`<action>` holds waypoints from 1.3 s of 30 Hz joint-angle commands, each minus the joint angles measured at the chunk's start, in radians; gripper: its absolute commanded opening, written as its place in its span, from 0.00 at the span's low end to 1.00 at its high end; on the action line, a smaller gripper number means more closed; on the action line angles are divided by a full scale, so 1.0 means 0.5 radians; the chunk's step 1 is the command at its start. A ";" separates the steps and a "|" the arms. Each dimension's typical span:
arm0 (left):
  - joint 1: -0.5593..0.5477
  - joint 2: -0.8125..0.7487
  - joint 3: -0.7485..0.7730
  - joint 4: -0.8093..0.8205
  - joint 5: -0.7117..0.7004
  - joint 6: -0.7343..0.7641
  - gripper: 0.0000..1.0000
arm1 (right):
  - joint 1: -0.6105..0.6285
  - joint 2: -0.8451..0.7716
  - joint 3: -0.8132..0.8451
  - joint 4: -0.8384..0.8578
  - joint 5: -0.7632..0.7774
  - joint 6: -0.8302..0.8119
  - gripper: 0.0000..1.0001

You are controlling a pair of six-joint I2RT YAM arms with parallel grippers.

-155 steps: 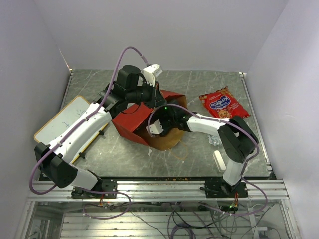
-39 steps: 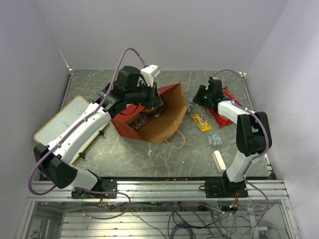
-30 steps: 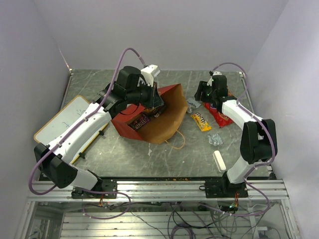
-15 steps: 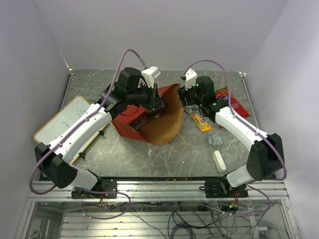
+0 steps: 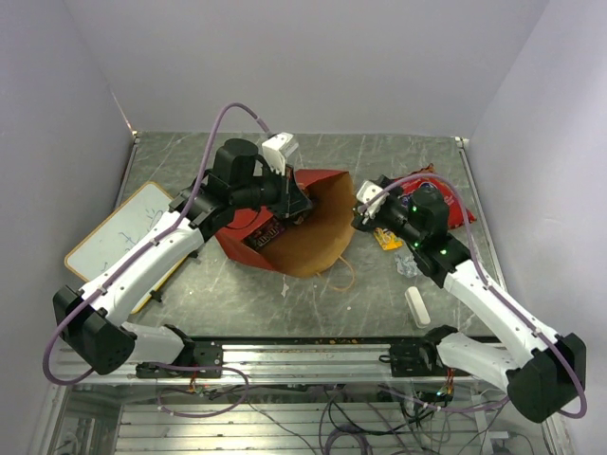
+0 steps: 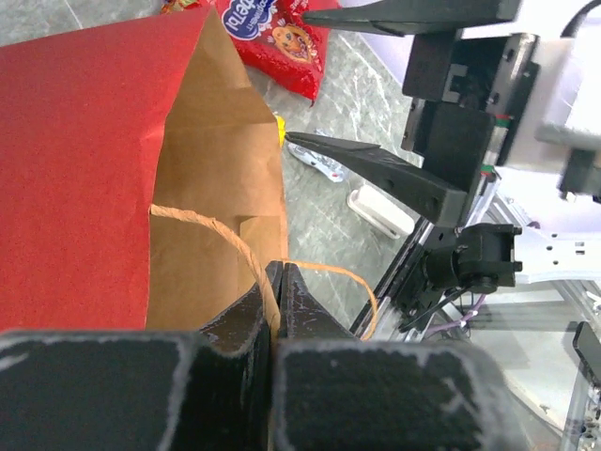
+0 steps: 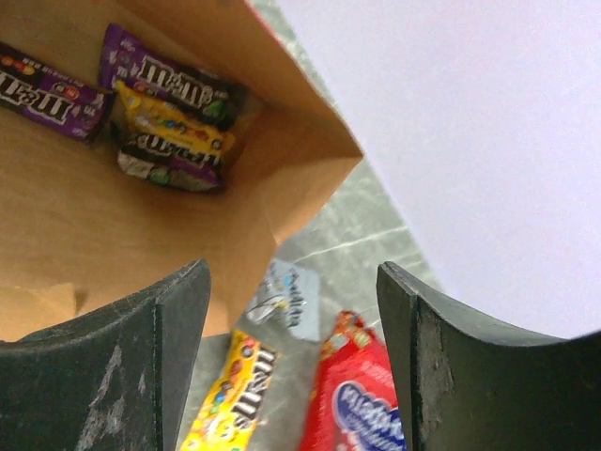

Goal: Take the snacks out of the paper bag
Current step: Take out the snack from the paper bag.

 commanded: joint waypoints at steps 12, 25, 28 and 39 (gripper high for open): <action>-0.005 -0.056 0.012 0.165 0.012 -0.095 0.07 | 0.087 -0.064 0.081 -0.085 -1.068 -0.795 0.51; -0.006 -0.049 0.085 0.127 -0.030 -0.091 0.07 | 0.461 0.734 0.118 0.187 -0.667 -0.776 0.60; -0.005 -0.043 0.084 0.140 -0.016 -0.090 0.07 | 0.479 0.955 0.270 0.083 -0.513 -0.827 0.60; -0.007 0.030 0.163 0.117 0.013 -0.042 0.07 | 0.500 1.407 0.532 -0.032 -0.181 -0.970 0.55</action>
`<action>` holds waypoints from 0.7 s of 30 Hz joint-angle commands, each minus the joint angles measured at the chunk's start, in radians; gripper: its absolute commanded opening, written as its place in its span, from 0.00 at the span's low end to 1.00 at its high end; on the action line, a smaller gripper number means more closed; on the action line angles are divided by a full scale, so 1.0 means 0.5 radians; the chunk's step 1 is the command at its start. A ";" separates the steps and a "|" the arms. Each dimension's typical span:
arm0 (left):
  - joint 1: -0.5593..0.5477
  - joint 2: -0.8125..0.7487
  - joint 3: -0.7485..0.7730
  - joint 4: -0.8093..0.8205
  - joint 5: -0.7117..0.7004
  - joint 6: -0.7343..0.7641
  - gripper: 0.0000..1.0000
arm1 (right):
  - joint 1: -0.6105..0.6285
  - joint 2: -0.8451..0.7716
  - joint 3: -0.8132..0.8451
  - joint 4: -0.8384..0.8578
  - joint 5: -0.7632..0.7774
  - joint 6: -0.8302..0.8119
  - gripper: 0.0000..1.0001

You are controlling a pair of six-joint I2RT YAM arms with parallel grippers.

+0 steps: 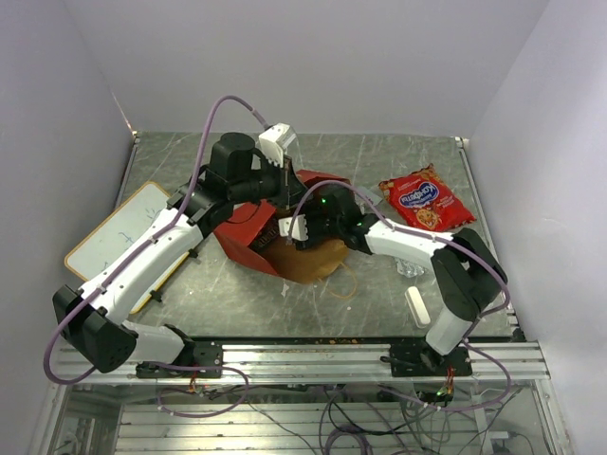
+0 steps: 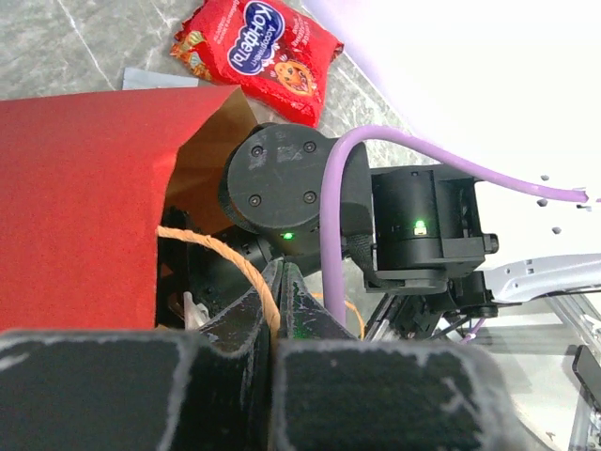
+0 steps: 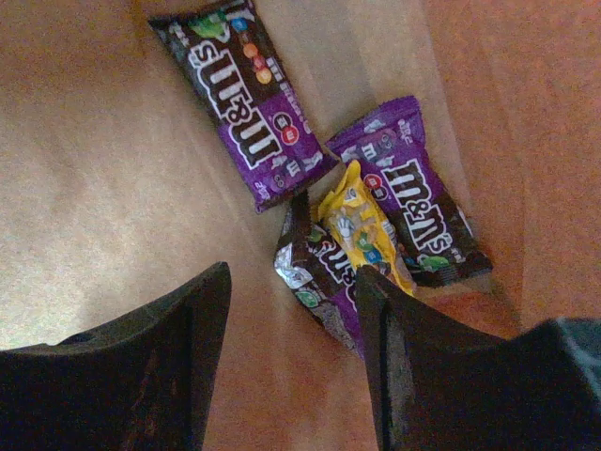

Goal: Take the snacks out of the paper bag
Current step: Take out the snack from the paper bag.

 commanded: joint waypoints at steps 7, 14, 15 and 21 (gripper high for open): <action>-0.006 0.033 0.138 0.005 0.037 0.064 0.07 | 0.020 0.287 0.165 -0.073 0.241 -0.205 0.53; -0.007 0.061 0.174 -0.025 0.066 0.094 0.07 | 0.020 0.449 0.283 -0.045 0.316 -0.212 0.52; -0.007 0.061 0.181 -0.034 0.067 0.104 0.07 | 0.021 0.476 0.303 -0.049 0.319 -0.206 0.51; -0.006 0.070 0.216 -0.071 0.074 0.144 0.07 | 0.022 0.592 0.379 0.003 0.319 -0.149 0.48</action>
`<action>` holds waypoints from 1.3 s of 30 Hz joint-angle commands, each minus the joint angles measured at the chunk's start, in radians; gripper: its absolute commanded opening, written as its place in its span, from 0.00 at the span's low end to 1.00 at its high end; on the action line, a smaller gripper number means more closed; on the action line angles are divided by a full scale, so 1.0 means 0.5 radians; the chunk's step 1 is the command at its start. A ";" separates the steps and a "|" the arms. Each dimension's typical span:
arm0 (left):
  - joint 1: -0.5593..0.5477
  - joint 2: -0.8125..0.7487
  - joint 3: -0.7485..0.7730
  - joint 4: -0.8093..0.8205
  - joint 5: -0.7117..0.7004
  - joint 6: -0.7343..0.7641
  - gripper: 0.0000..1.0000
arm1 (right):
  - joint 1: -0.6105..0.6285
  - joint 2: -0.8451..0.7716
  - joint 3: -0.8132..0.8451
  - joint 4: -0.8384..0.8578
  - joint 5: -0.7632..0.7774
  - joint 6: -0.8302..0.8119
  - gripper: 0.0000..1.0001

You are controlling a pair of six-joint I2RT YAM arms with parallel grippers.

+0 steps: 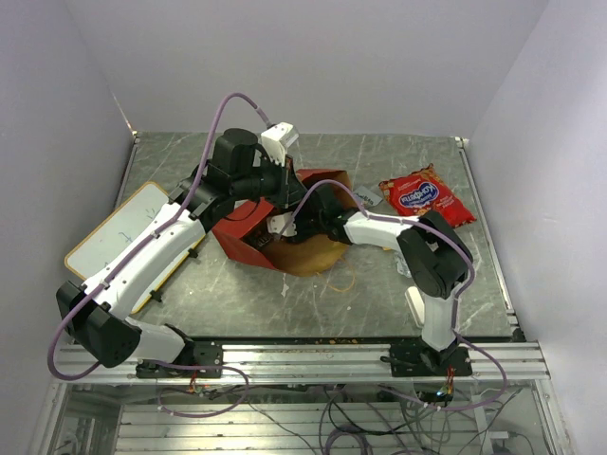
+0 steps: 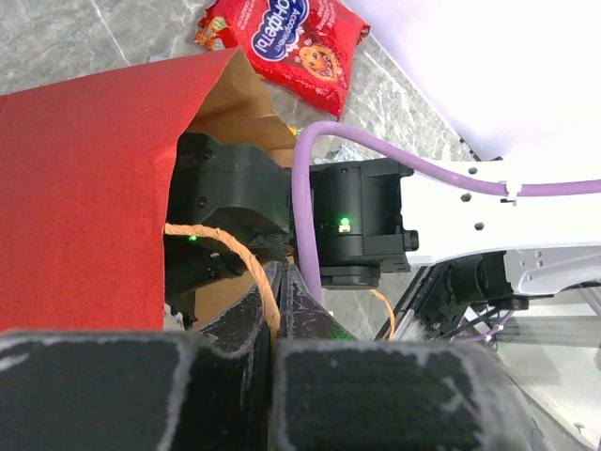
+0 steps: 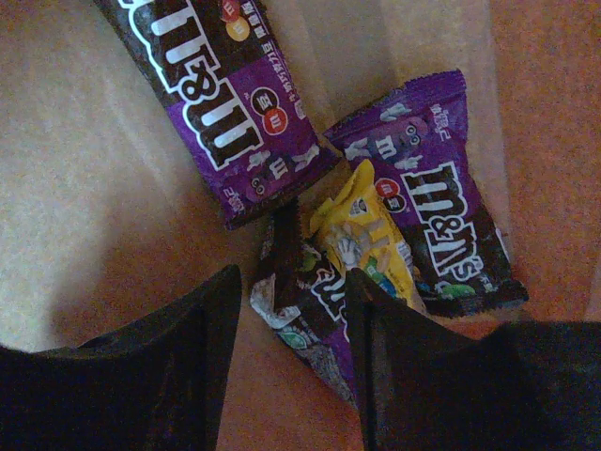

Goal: Take the snacks out of the paper bag
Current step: Take out the snack from the paper bag.

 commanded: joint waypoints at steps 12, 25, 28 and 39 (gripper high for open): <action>-0.025 -0.052 0.063 -0.004 -0.037 0.025 0.07 | 0.012 0.205 0.064 -0.027 0.051 0.039 0.23; -0.025 -0.070 0.045 -0.009 -0.088 0.001 0.07 | 0.005 -0.249 -0.241 -0.034 -0.125 -0.045 0.00; -0.025 -0.062 0.040 -0.006 -0.083 -0.012 0.07 | 0.007 -0.348 -0.286 -0.033 -0.158 -0.037 0.00; -0.026 -0.101 0.013 -0.021 -0.160 -0.079 0.07 | 0.009 -0.669 -0.451 -0.182 -0.341 -0.007 0.00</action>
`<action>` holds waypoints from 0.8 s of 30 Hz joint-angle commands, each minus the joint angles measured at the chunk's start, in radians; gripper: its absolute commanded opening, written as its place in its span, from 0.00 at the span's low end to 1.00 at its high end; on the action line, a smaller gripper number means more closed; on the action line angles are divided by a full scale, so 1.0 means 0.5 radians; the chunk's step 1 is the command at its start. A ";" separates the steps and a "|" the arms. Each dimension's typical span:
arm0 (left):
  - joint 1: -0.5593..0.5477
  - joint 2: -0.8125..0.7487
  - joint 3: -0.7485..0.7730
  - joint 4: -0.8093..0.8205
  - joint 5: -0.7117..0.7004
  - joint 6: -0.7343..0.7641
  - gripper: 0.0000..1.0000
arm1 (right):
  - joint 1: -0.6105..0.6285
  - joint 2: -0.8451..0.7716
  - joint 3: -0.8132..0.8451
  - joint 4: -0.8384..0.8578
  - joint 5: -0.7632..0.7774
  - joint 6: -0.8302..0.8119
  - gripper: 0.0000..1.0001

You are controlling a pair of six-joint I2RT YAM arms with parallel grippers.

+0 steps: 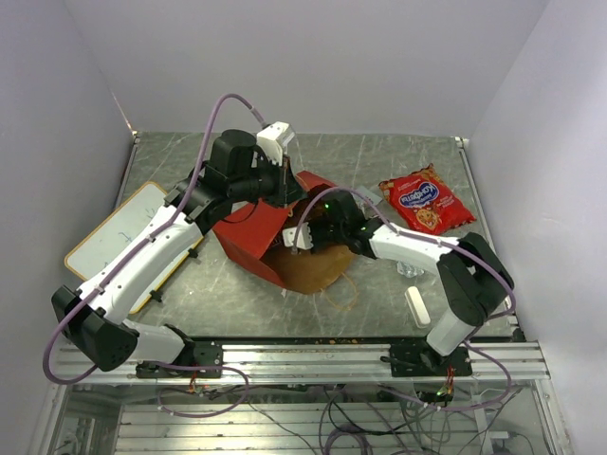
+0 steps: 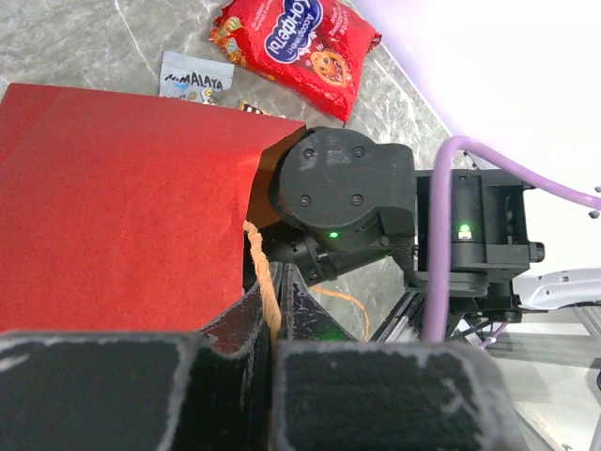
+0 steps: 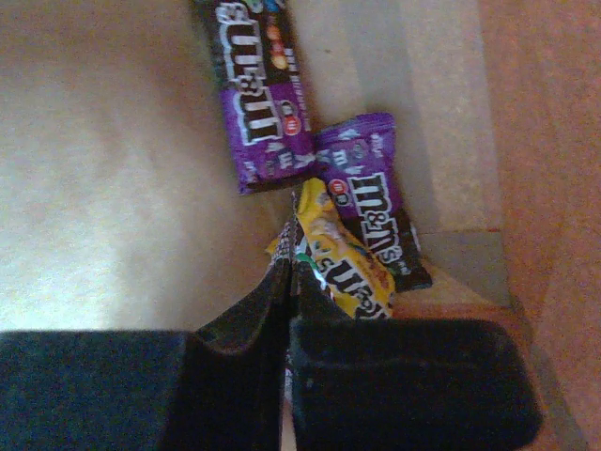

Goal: Take the snacks out of the paper bag
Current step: Take out the snack from the paper bag.

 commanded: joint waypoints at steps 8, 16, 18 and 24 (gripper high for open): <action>-0.006 -0.100 -0.038 0.044 -0.093 -0.056 0.07 | 0.004 -0.632 -0.232 -0.196 -0.506 0.054 0.00; -0.006 -0.073 -0.062 0.036 -0.078 -0.114 0.07 | 0.005 -1.086 -0.451 0.104 -0.561 0.494 0.00; -0.006 -0.076 -0.060 0.015 -0.115 -0.109 0.07 | 0.006 -1.189 -0.474 0.152 -0.539 0.571 0.00; -0.006 -0.020 -0.011 -0.053 -0.210 -0.105 0.07 | 0.006 -1.540 -0.535 0.235 -0.214 0.659 0.00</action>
